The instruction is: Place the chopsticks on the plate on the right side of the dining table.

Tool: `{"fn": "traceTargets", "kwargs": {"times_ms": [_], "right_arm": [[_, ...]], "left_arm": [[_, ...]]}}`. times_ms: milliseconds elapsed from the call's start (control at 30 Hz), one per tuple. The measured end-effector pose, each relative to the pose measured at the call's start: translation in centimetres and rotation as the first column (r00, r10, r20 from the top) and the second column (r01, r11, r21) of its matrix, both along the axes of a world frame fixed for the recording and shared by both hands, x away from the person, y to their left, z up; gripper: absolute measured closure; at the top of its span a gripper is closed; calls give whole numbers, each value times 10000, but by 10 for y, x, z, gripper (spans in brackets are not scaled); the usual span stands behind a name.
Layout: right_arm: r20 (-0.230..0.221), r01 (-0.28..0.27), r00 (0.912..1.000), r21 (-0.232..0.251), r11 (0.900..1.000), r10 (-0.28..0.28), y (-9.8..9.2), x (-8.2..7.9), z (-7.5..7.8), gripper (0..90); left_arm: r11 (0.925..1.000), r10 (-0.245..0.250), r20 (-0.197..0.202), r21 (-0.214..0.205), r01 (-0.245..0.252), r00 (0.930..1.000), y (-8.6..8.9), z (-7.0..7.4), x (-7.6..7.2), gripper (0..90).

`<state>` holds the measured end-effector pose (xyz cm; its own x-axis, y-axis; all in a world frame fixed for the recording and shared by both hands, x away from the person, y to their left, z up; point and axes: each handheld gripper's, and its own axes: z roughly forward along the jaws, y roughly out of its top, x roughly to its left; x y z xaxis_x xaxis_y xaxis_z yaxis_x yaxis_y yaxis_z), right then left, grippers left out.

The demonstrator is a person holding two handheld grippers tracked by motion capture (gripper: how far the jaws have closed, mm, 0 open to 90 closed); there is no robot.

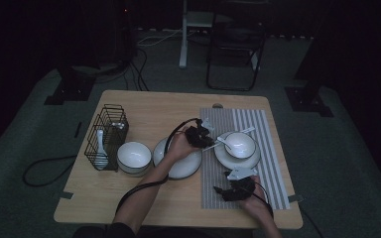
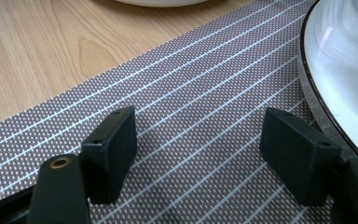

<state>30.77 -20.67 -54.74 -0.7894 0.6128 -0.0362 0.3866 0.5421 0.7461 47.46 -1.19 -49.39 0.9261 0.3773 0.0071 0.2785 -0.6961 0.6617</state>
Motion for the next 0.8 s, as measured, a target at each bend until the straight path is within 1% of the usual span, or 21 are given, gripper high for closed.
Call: {"fn": "traceTargets", "kwargs": {"times_ms": [200, 300, 333, 367, 400, 467, 533, 633, 800], "right_arm": [[-14, 15, 10000, 6, 10000, -15, 0, 0, 0, 271], [-25, 29, 10000, 14, 10000, -29, 0, 0, 0, 272], [-29, 32, 10000, 6, 10000, -32, 0, 0, 0, 272], [-30, 34, 10000, 6, 10000, -34, 0, 0, 0, 272], [-27, 37, 10000, 5, 10000, -37, 0, 0, 0, 272], [-31, 33, 10000, 3, 10000, -33, 0, 0, 0, 272], [-39, 33, 10000, 12, 10000, -33, 0, 0, 0, 272], [-29, 30, 10000, 3, 10000, -30, 0, 0, 0, 272], [-40, 26, 10000, 24, 10000, -26, 0, 0, 0, 272]], "left_arm": [[9997, 143, 50, -193, -142, 9999, 7, 6, -3, 724], [9997, 89, 73, -233, -87, 9999, 8, 6, -4, 699], [9995, 144, 69, -290, -142, 9999, 10, 7, -7, 667], [9996, 129, 49, -263, -127, 9999, 11, 7, -8, 660], [9993, 135, 26, -336, -134, 9999, 11, 6, -9, 658], [9996, 66, -3, -260, -66, 10000, 12, 4, -11, 639], [9999, 62, 5, -94, -62, 10000, 12, 2, -12, 626], [10000, 54, -104, 19, -53, 9999, 12, -3, -11, 623], [9994, -28, -211, 350, 35, 9998, 12, -10, -9, 628]]}}
